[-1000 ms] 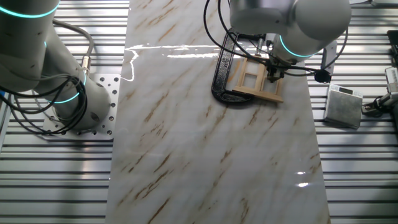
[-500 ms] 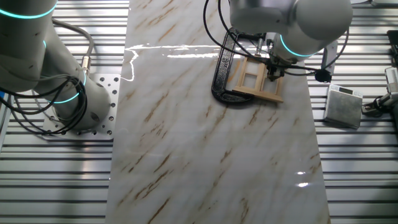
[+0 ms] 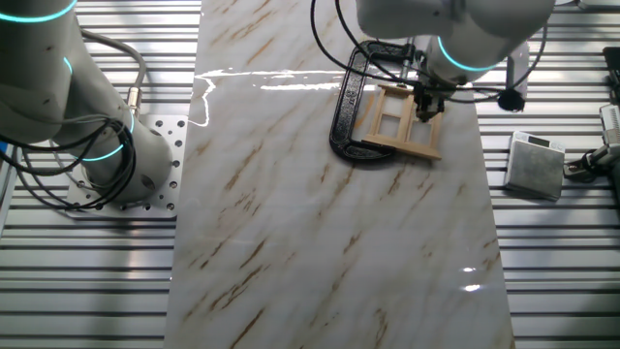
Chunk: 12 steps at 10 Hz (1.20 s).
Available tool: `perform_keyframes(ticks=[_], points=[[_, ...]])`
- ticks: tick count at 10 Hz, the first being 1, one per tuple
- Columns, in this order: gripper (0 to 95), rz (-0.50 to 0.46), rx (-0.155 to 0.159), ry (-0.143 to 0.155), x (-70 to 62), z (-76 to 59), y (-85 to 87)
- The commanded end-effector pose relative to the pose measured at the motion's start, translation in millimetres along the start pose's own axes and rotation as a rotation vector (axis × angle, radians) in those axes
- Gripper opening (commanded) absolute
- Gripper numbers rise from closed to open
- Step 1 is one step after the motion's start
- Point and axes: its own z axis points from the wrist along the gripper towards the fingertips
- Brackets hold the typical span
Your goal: Close a sliding window
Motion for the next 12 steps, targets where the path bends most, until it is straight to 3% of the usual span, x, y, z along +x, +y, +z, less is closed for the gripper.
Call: perform_keyframes(ticks=[1, 2, 3, 5, 6, 10, 12], points=[[38.0, -0.124, 0.114, 0.031, 11.3, -18.9, -14.1], [38.0, -0.152, 0.144, 0.033, 14.9, -23.7, -18.1], [19.0, -0.173, 0.141, 0.044, 17.4, -27.0, -20.8], [19.0, -0.249, 0.17, 0.056, 18.0, -27.3, -21.2], [0.0, -0.307, 0.2, 0.06, 18.0, -27.3, -21.2], [0.0, -0.279, 0.284, 0.072, 18.0, -27.3, -21.2], [0.0, -0.249, 0.283, 0.076, 18.0, -27.3, -21.2]])
